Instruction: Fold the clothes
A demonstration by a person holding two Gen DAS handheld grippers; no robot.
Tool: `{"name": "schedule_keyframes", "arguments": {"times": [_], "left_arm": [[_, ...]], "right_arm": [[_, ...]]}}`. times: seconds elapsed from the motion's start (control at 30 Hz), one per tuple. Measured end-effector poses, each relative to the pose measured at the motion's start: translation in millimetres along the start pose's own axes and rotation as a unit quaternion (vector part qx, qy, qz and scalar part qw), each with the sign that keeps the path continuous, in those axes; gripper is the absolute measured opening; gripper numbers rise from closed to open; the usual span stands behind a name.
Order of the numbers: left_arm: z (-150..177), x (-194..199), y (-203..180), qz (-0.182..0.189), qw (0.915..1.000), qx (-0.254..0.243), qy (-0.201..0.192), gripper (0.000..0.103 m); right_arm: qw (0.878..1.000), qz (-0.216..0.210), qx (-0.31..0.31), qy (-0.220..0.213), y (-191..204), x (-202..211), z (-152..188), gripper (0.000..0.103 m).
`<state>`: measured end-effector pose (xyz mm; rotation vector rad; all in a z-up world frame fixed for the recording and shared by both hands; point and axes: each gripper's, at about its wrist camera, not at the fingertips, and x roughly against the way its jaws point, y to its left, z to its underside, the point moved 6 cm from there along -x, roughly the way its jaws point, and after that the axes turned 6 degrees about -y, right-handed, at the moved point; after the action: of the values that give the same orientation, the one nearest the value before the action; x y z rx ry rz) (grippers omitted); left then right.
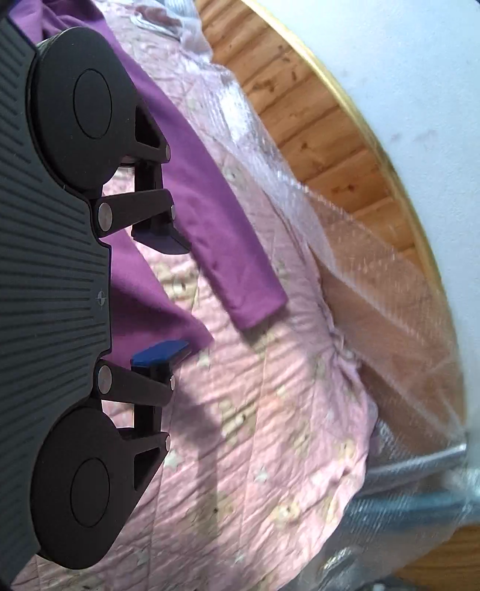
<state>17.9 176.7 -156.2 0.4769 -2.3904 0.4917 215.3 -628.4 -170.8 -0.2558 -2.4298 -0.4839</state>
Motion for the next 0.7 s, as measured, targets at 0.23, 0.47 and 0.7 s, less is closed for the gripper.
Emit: {"name": "schedule_keyframes", "arguments": {"times": [0.23,0.47,0.7], "left_arm": [[15,8,-3,-0.013,0.9998,0.000,0.012,0.002],[14,12,-14,-0.028,0.9993,-0.016,0.017,0.002],[28,6,-33,-0.001,0.9981,-0.035,0.051,0.008]], "right_arm": [[0.994,-0.001,-0.097,0.052,-62,-19,83,0.064],[0.997,-0.029,-0.033,0.058,-26,-56,84,0.000],[0.999,0.052,-0.015,0.000,-72,18,51,0.000]]}}
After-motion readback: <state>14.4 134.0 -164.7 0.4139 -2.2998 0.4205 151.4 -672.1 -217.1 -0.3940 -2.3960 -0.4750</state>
